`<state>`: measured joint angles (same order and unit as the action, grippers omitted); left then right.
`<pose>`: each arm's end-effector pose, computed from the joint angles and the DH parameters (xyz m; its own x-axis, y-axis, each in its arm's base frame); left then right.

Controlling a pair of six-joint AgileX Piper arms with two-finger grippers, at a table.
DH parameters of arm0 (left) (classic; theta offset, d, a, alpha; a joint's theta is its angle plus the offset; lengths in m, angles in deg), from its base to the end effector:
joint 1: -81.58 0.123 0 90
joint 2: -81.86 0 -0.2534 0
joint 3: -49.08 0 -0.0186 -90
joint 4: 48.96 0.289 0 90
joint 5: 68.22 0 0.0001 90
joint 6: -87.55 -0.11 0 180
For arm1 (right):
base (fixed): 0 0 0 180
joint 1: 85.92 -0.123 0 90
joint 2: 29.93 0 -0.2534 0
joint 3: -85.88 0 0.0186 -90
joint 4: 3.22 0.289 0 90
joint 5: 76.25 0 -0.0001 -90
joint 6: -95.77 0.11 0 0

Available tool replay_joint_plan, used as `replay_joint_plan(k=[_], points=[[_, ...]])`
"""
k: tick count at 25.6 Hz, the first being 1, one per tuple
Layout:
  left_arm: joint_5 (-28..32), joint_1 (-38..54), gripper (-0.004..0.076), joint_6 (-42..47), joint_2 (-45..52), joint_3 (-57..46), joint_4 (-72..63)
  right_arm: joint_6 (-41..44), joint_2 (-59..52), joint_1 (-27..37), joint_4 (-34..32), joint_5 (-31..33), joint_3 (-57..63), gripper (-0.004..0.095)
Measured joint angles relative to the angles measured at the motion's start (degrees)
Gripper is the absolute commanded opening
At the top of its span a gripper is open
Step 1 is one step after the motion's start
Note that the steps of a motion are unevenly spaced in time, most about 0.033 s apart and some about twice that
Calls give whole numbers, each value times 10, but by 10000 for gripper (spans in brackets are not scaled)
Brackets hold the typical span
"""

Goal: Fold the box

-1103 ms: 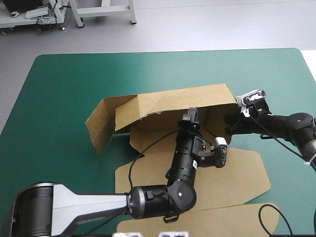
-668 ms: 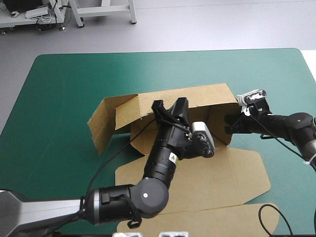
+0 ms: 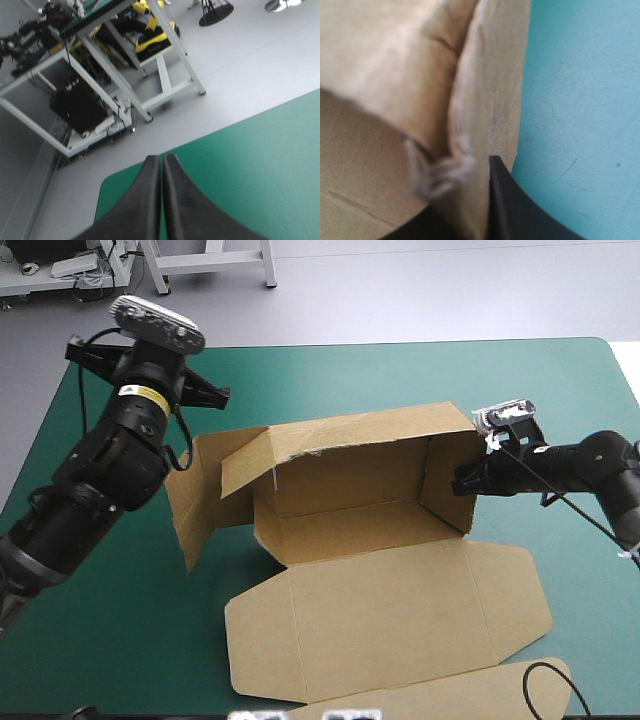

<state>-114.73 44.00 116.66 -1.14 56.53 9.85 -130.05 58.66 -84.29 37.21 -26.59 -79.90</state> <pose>0.3015 -0.1458 0.4435 -0.1825 0.4716 -0.8627 0.0662 0.8814 0.4678 0.3363 0.0449 0.2523 -0.7042 -0.2334 -0.6706 -0.4873 0.8458 0.2173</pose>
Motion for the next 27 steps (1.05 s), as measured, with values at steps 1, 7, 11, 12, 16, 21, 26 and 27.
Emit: replay_joint_plan(k=[1, 7, 11, 12, 16, 21, 26, 27], points=[[0, 40, -5, -33, 1, 8, -51, 51, 0, -29, -46, 10, -28, 2], [-25, 238, -5, -174, 1, 17, -316, 305, 0, -154, -228, 72, -143, 2], [-46, 342, -5, -253, 1, 17, -473, 390, 14, -170, -259, 135, -190, 2], [-59, 378, -5, -279, 1, 17, -521, 415, 29, -170, -267, 162, -206, 2], [-94, 450, -5, -355, 1, 17, -634, 441, 82, -170, -279, 207, -227, 2], [-129, 483, -6, -420, 1, 17, -738, 441, 169, -170, -279, 181, -234, 2], [-147, 485, -6, -444, 1, 17, -786, 424, 222, -170, -280, 101, -241, 107], [-149, 485, -6, -447, 1, 17, -790, 422, 235, -170, -280, 79, -241, 159]])
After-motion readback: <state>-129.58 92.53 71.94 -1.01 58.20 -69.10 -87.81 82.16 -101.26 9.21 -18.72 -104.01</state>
